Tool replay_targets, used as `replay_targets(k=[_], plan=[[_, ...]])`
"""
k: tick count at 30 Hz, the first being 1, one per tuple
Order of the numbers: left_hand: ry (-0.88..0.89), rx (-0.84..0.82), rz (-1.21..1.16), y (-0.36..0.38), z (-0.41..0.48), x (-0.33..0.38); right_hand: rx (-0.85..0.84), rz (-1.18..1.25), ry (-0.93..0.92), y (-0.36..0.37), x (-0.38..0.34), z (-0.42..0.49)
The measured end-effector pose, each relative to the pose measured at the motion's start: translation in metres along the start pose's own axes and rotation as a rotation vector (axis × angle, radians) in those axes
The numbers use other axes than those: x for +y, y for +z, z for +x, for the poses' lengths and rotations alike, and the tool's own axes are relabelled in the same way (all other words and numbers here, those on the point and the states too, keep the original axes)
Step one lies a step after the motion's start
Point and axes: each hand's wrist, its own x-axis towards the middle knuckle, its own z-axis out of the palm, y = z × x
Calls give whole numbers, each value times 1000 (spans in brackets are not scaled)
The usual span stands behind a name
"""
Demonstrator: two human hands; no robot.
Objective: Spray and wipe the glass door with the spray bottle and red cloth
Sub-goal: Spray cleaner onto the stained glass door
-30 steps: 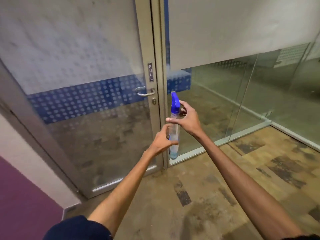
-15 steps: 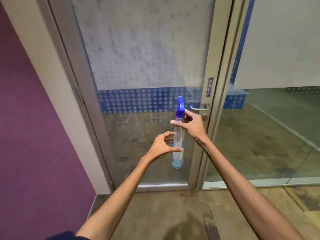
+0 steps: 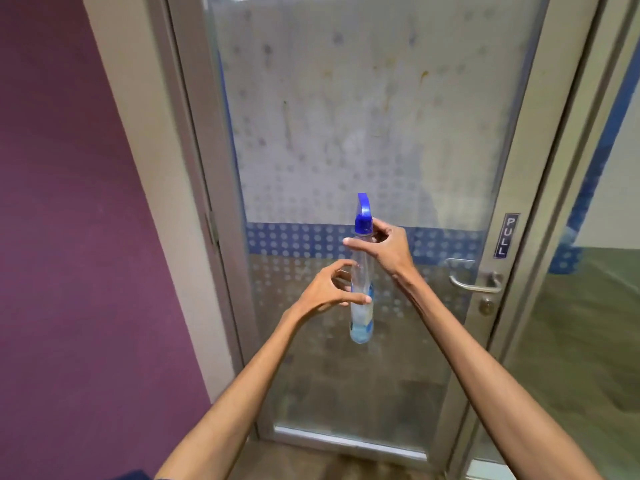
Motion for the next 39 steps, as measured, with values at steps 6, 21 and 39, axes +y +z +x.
replay_targets(k=[6, 21, 39], plan=[[148, 143, 137, -37, 43, -5, 32, -88, -69, 28, -10, 68], [262, 120, 166, -172, 141, -32, 222, -139, -220, 144, -31, 187], [585, 417, 146, -279, 215, 15, 349, -154, -350, 180, -115, 292]])
